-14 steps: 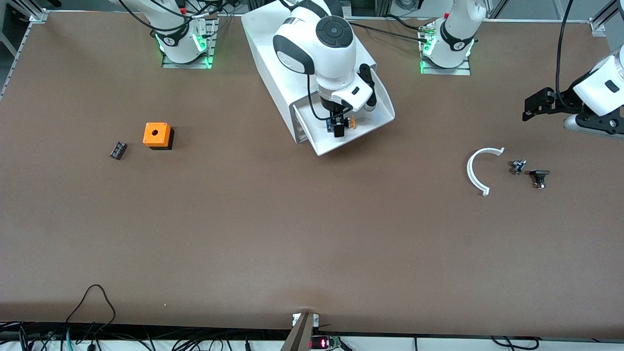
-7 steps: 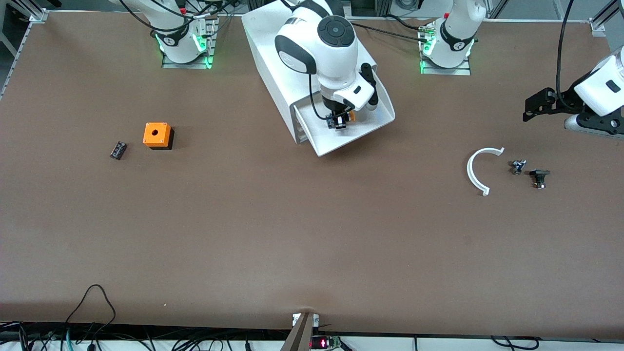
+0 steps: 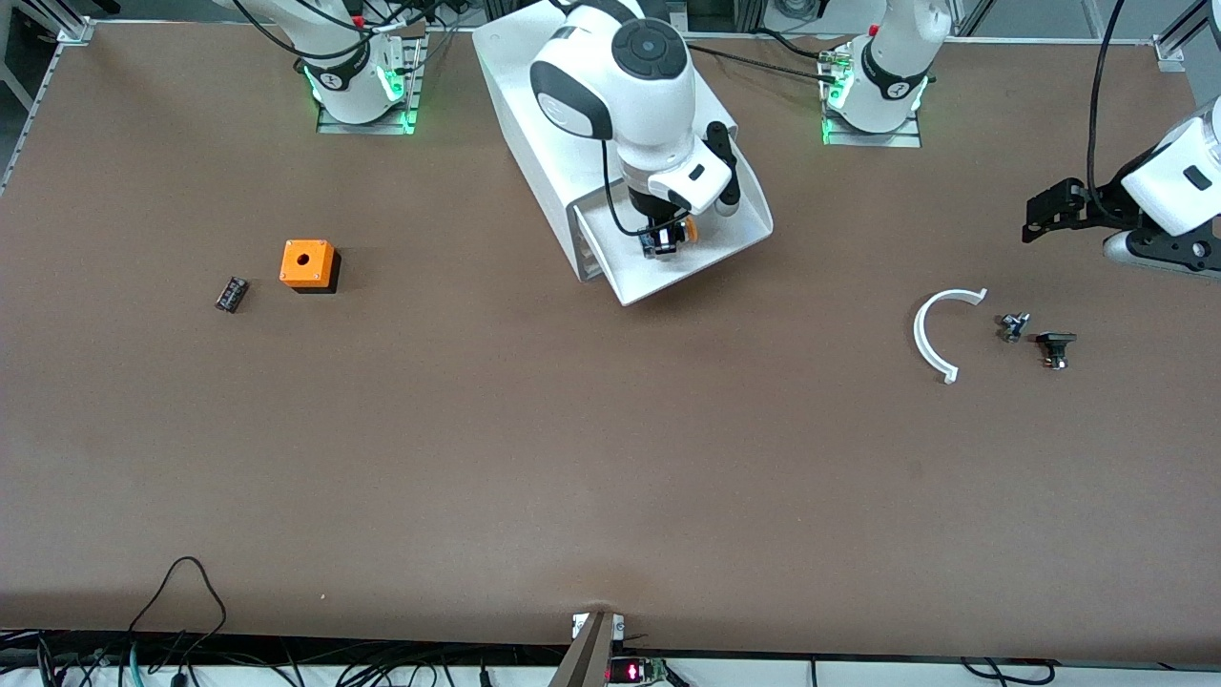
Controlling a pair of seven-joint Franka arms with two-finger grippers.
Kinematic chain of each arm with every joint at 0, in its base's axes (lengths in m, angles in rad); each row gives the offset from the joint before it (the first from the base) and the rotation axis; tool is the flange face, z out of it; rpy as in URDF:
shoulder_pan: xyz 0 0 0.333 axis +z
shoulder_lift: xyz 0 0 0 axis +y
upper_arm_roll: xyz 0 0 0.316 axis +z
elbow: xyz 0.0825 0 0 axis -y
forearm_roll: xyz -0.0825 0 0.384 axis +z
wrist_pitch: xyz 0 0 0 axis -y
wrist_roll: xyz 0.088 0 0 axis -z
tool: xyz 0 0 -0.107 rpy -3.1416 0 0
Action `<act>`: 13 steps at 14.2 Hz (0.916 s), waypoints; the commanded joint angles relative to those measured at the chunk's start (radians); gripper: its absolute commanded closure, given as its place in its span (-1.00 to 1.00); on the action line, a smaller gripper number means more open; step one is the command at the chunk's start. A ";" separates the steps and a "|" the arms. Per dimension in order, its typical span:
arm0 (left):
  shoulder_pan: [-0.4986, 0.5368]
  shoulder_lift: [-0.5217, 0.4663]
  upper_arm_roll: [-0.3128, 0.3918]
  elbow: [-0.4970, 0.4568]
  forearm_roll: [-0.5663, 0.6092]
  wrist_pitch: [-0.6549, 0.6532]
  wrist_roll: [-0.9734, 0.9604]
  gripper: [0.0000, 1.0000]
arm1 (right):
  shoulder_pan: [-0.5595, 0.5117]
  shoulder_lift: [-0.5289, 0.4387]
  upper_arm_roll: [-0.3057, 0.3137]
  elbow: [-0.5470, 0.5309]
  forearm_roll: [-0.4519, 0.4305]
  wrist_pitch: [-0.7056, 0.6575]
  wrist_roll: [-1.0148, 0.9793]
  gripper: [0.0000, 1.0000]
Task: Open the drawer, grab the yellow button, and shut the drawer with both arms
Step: 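Lift the yellow button out of the drawer with the right gripper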
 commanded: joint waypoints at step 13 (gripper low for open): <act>-0.123 0.028 -0.059 -0.124 -0.015 0.149 -0.336 -1.00 | -0.154 -0.179 -0.236 -0.147 -0.005 0.005 0.568 0.27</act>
